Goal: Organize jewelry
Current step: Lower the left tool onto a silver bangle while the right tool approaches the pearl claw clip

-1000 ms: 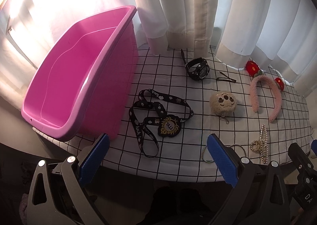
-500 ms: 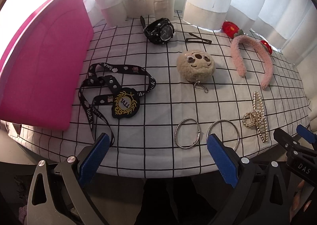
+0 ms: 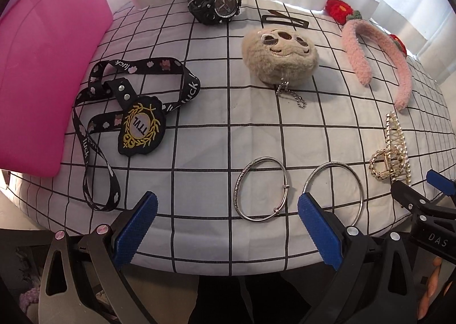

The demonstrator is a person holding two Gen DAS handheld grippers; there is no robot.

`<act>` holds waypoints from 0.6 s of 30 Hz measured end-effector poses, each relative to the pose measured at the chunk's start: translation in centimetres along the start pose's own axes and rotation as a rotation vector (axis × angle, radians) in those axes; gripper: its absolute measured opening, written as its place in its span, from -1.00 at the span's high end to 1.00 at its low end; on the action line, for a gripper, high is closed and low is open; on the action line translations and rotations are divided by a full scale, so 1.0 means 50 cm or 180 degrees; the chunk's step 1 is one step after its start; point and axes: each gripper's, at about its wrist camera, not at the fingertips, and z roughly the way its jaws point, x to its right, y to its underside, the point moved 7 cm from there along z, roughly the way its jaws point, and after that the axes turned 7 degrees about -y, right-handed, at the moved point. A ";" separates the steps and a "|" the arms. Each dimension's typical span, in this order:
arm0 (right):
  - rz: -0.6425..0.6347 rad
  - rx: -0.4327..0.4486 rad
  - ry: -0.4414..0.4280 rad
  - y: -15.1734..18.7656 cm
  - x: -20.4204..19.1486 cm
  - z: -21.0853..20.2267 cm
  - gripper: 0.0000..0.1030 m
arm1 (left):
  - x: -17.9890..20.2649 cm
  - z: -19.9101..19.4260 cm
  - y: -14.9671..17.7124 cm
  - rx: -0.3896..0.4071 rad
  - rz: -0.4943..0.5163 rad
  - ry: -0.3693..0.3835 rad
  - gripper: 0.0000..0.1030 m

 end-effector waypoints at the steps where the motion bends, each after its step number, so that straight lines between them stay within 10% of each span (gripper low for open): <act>1: -0.0014 -0.0004 -0.0002 -0.001 0.000 0.002 -0.83 | 0.000 0.006 0.000 -0.0014 -0.0008 -0.0013 -0.88; 18: -0.0066 -0.0031 -0.0015 -0.003 0.012 0.041 -0.83 | 0.018 0.036 0.004 -0.0023 -0.0003 -0.0077 -0.90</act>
